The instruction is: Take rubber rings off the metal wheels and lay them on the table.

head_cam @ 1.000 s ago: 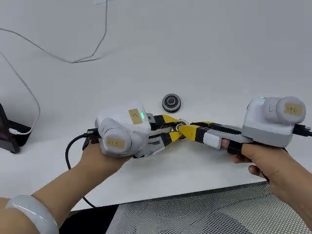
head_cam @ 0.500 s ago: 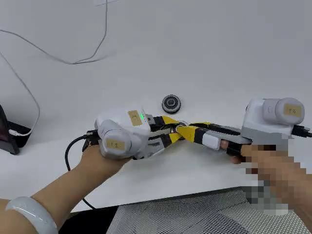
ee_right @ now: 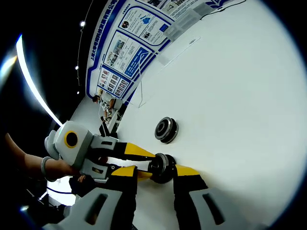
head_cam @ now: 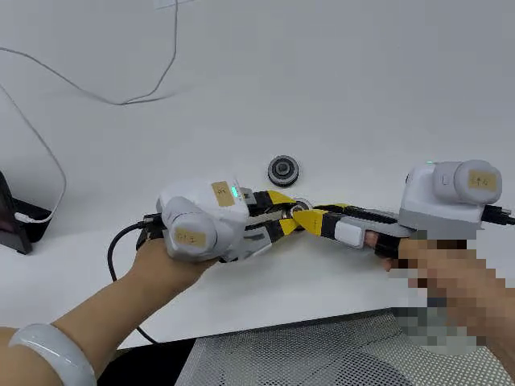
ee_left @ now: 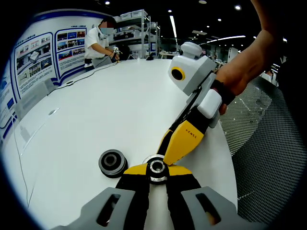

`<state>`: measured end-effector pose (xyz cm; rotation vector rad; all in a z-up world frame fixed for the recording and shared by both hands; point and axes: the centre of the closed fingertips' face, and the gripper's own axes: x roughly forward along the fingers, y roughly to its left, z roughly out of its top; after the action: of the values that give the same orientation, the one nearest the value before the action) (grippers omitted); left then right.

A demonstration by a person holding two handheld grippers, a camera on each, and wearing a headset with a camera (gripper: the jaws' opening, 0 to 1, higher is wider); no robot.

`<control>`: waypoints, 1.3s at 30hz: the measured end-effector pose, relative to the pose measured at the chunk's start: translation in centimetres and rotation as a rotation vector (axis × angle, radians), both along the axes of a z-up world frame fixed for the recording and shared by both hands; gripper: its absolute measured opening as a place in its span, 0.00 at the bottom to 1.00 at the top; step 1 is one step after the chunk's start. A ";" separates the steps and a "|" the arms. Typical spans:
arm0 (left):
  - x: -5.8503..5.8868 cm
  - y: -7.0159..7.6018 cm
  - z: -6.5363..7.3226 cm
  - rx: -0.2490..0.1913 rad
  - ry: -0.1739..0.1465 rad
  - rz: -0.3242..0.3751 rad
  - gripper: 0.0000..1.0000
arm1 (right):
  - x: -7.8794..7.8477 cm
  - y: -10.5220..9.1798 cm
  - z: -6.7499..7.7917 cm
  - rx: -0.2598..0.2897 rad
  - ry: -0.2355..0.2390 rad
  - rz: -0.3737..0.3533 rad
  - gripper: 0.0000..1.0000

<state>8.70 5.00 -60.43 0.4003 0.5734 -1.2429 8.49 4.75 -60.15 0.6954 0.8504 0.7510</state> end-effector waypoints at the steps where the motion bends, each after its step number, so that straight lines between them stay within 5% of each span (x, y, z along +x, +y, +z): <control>1: 0.0 0.0 0.0 0.000 0.000 0.000 0.12 | -0.1 0.1 0.1 0.008 0.009 0.005 0.31; 23: 0.1 0.1 -0.1 -0.003 0.001 -0.004 0.12 | -0.3 0.3 0.4 0.061 0.045 0.005 0.28; 39: 0.0 0.0 0.0 -0.002 0.002 -0.008 0.12 | -0.2 -0.5 0.1 0.047 0.047 -0.011 0.20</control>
<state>8.69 4.99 -60.39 0.4003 0.5729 -1.2513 8.24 4.20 -60.09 0.7614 0.8735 0.7488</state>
